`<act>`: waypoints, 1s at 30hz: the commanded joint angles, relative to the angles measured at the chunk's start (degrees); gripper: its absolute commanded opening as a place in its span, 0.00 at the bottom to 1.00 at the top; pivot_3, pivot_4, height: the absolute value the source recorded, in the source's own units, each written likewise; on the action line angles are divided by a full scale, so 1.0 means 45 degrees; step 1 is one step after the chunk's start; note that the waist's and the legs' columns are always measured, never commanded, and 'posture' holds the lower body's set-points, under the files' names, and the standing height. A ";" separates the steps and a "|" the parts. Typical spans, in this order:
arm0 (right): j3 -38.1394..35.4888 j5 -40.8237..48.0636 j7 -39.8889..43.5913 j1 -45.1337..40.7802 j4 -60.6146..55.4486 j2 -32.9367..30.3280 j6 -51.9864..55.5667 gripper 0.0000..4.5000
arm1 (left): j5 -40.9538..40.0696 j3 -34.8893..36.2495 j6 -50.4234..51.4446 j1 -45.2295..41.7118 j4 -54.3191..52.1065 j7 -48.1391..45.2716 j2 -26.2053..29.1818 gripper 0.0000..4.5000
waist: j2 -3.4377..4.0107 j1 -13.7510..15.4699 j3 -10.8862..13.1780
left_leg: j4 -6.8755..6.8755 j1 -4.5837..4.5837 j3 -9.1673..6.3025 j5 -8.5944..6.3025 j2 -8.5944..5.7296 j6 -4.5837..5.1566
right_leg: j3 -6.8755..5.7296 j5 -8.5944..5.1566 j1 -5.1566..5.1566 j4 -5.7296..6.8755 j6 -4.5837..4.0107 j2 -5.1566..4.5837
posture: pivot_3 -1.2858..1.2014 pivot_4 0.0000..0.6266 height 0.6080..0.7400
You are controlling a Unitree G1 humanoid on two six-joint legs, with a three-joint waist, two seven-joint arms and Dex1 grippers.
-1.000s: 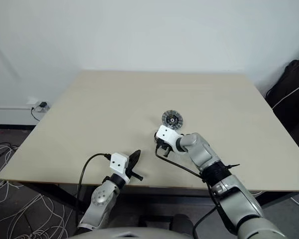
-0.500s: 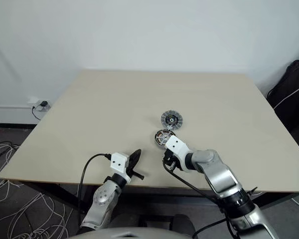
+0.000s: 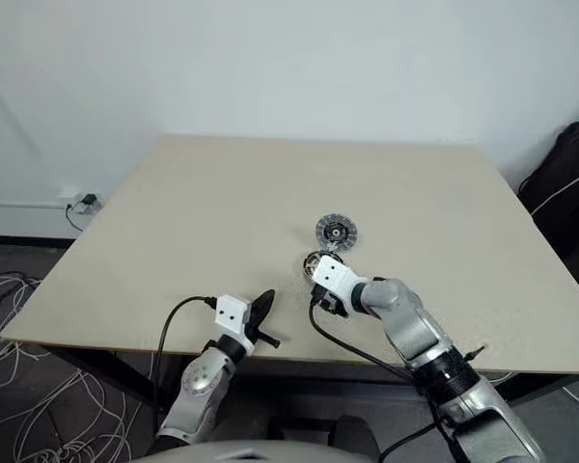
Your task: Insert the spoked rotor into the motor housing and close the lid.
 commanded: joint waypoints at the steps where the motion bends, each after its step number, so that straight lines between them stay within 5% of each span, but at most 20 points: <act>1: -0.0033 -0.0278 -0.0141 -0.0925 0.1377 0.0395 -0.0943 0.62 | -0.0091 0.0063 -0.0122 -0.0128 -0.0272 0.0056 -0.0082 0.00 | 0.0000 -0.0020 0.0000 | 0.0000 0.0000 0.0000 -0.0001 0.0000 0.0002 | 0.0000 0.0000 -0.0001 0.0000 0.0000 0.0000 | 0.52 0.00 1.00; 13: -0.0035 -0.0531 0.0013 -0.2248 0.4527 0.1414 -0.1852 0.62 | -0.0087 0.0195 -0.0161 0.0057 -0.0541 0.0248 -0.0078 0.00 | 0.0025 -0.0151 -0.0015 | -0.0002 0.0019 0.0000 -0.0002 0.0000 0.0000 | 0.0006 0.0010 0.0015 0.0007 -0.0009 -0.0001 | 0.52 0.00 1.00; 22: -0.0143 -0.0702 0.0097 -0.2245 0.4497 0.1538 -0.1857 0.02 | -0.0099 0.0227 -0.0150 0.0020 -0.0589 0.0267 -0.0066 0.00 | 0.0044 -0.0198 -0.0026 | -0.0002 0.0059 -0.0001 -0.0002 0.0002 0.0000 | 0.0006 0.0015 0.0047 0.0010 -0.0012 0.0002 | 0.52 0.00 1.00; 30: -0.0440 -0.0479 0.0174 -0.2078 0.4165 0.1552 -0.1479 0.02 | -0.0060 0.0164 -0.0105 -0.0041 -0.0524 0.0248 -0.0096 0.00 | 0.0047 -0.0194 -0.0023 | -0.0001 0.0058 -0.0001 -0.0002 0.0002 0.0001 | 0.0004 0.0018 0.0047 0.0010 -0.0010 -0.0002 | 0.52 0.00 1.00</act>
